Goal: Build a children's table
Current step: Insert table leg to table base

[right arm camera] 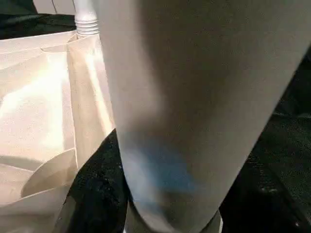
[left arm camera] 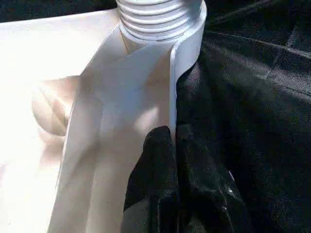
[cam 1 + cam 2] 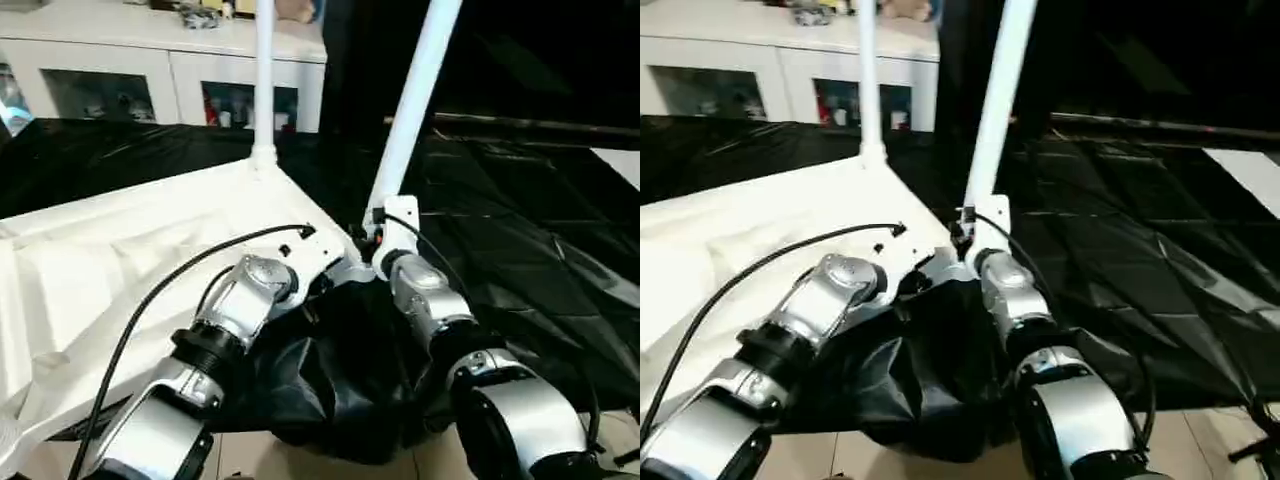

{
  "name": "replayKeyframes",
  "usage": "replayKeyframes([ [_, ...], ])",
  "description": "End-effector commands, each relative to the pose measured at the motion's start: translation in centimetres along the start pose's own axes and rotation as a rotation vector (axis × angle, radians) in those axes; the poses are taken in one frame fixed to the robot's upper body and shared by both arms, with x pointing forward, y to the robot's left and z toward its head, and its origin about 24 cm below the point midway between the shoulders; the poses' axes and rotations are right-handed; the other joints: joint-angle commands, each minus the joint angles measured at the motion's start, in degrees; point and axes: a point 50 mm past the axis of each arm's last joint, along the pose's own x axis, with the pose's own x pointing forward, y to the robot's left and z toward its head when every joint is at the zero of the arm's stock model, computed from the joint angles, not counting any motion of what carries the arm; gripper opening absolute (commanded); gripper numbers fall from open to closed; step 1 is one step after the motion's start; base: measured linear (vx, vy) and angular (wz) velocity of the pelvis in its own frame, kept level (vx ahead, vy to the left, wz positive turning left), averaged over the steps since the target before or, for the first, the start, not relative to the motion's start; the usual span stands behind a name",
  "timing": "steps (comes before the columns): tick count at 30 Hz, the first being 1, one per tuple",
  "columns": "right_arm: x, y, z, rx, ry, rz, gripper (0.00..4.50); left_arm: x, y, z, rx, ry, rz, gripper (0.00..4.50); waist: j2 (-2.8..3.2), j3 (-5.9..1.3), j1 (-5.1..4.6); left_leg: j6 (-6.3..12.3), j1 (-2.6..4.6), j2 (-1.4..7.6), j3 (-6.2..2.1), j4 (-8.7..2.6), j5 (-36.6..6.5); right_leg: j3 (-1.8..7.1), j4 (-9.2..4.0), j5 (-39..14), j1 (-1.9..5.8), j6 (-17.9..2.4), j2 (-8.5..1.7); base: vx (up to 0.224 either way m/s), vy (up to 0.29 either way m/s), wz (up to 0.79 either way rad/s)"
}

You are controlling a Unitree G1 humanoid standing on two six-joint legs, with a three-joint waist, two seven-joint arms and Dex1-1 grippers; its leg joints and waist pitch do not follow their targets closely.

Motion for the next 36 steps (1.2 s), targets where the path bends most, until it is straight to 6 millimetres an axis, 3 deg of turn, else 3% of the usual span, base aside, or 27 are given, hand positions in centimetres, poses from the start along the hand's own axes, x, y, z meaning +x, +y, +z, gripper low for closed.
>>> replayKeyframes([
  [1,-1.7,0.8,-7.3,0.065,0.333,0.015,1.91,0.2,-0.5,0.5,0.029,-0.009,0.0,0.0,1.25,-1.26,-0.11,-2.49,0.92,3.36,-1.87,-5.58,-29.3,3.51,-6.11,-23.8,-0.49,-5.4,-4.7,0.0,0.0,0.0],
  [6,-1.5,1.1,-7.0,0.037,0.325,0.03,1.91,-0.5,0.4,0.2,0.044,0.001,0.014,0.0,1.73,-1.18,-0.27,-2.63,0.83,3.35,-1.9,-5.72,-29.5,3.56,-6.04,-23.4,-0.63,-5.4,-4.55,0.0,0.0,0.0],
  [12,-1.2,0.6,-5.8,0.058,0.272,0.047,1.91,-0.6,0.2,0.6,0.067,-0.025,-0.008,0.0,1.71,-1.07,-0.38,-2.59,1.01,3.4,-2.02,-5.76,-31.2,3.6,-6.32,-25.2,-0.84,-5.0,-4.59,0.0,0.0,0.0],
  [13,-1.1,0.4,-5.6,0.057,0.264,0.048,2.47,-0.6,0.2,0.7,0.074,-0.033,-0.015,0.0,1.68,-1.04,-0.44,-2.52,0.92,3.4,-1.99,-5.8,-31.0,3.57,-6.3,-24.8,-0.85,-5.1,-4.52,0.0,0.0,0.0],
  [17,-0.8,0.0,-4.3,0.065,0.202,0.062,2.7,-0.9,0.1,0.9,0.1,-0.063,-0.056,0.0,1.67,-1.07,-0.35,-2.37,1.06,3.51,-1.85,-5.75,-30.2,3.77,-6.24,-23.8,-0.98,-5.6,-4.62,0.0,0.0,0.0],
  [20,-0.7,-0.2,-3.7,0.057,0.174,0.076,2.89,-1.0,0.1,1.0,0.116,-0.078,-0.072,0.0,1.59,-1.35,-0.22,-1.81,0.44,3.65,-1.47,-5.81,-24.6,3.94,-5.41,-17.3,-0.41,-7.0,-4.4,0.0,0.0,0.0],
  [21,-0.6,-0.2,-3.2,0.048,0.154,0.087,3.08,-1.1,0.1,1.0,0.123,-0.085,-0.078,0.0,1.51,-1.32,-0.22,-1.5,0.45,3.67,-1.18,-5.75,-23.1,3.97,-5.22,-15.6,-0.45,-7.5,-4.2,0.0,0.0,0.0],
  [22,-0.6,-0.3,-2.8,0.047,0.138,0.102,3.08,-1.2,0.2,0.9,0.121,-0.084,-0.079,0.0,0.92,-1.31,-0.28,-0.87,0.58,3.59,-0.75,-5.58,-22.6,4.18,-5.37,-16.7,-0.58,-7.5,-4.21,0.0,0.0,0.0],
  [23,-0.5,-0.3,-2.7,0.047,0.134,0.106,3.14,-1.2,0.2,0.9,0.12,-0.083,-0.079,0.0,0.97,-1.32,-0.22,-0.6,0.66,3.61,-0.66,-5.53,-22.3,4.29,-5.39,-17.8,-0.63,-7.6,-4.32,0.0,0.0,0.0],
  [24,-0.5,-0.4,-2.2,0.042,0.112,0.121,3.14,-1.3,0.3,0.9,0.122,-0.087,-0.082,0.0,0.53,-1.36,-0.21,-0.16,0.82,3.7,-0.42,-5.37,-21.6,4.5,-5.66,-19.3,-0.86,-7.8,-4.44,0.0,0.0,0.0],
  [25,-0.5,-0.4,-2.2,0.041,0.109,0.122,3.22,-1.3,0.3,0.9,0.122,-0.087,-0.082,0.0,0.84,-1.56,0.06,0.18,0.57,3.71,-0.39,-5.29,-19.1,4.57,-5.39,-17.9,-0.61,-8.2,-4.54,0.0,0.0,0.0],
  [26,-0.5,-0.5,-1.9,0.039,0.096,0.135,3.37,-1.4,0.4,0.9,0.122,-0.089,-0.082,0.0,0.48,-1.72,0.1,0.44,0.4,3.73,-0.24,-5.23,-17.2,4.57,-5.24,-15.9,-0.41,-8.4,-4.48,0.0,0.0,0.0],
  [27,-0.4,-0.6,-1.5,0.036,0.08,0.156,3.48,-1.5,0.5,0.9,0.123,-0.091,-0.083,0.0,0.14,-2.21,0.33,1.14,0.22,3.78,-0.01,-5.01,-12.7,4.37,-4.44,-9.9,0.07,-9.2,-4.13,0.0,0.0,0.0],
  [28,-0.4,-0.6,-1.3,0.035,0.07,0.17,3.54,-1.6,0.6,0.9,0.124,-0.094,-0.083,0.0,0.37,-2.28,0.35,2.1,0.17,3.66,0.34,-4.79,-10.3,4.22,-3.99,-5.8,-0.13,-10.2,-3.77,0.0,0.0,0.0],
  [29,-0.5,-0.7,-1.0,0.026,0.054,0.199,3.58,-1.8,0.7,0.8,0.132,-0.101,-0.09,0.0,0.52,-2.28,0.42,2.24,-0.1,3.58,0.58,-4.55,-10.0,4.27,-3.69,-2.7,-0.18,-11.1,-3.74,0.0,0.0,0.0],
  [31,-0.6,-0.7,-0.6,0.01,0.036,0.24,3.81,-2.0,0.8,0.7,0.139,-0.105,-0.099,0.0,0.5,-2.66,0.47,2.64,-0.6,3.5,0.6,-4.24,-7.1,4.16,-2.97,1.8,0.4,-11.3,-3.55,0.0,0.0,0.0],
  [33,-0.7,-1.0,-0.1,-0.024,0.013,0.289,3.96,-2.3,1.0,0.4,0.156,-0.107,-0.114,0.0,0.31,-2.93,0.47,4.11,-0.83,3.09,0.93,-3.41,-2.1,3.97,-2.13,10.8,0.44,-11.6,-2.74,0.0,0.0,0.0],
  [35,-1.0,-1.5,0.3,-0.064,-0.006,0.321,4.02,-2.5,1.1,0.1,0.178,-0.11,-0.136,0.0,0.26,-2.99,0.59,4.98,-0.82,2.94,1.0,-3.18,-1.0,3.87,-1.87,13.7,0.46,-12.1,-2.54,0.0,0.0,0.0],
  [36,-1.2,-1.8,0.5,-0.091,-0.01,0.343,4.28,-2.6,1.1,0.0,0.186,-0.106,-0.148,0.0,0.21,-2.99,0.53,5.4,-0.82,2.93,1.06,-3.09,-1.3,3.87,-1.83,13.9,0.47,-12.3,-2.53,0.0,0.0,0.0],
])
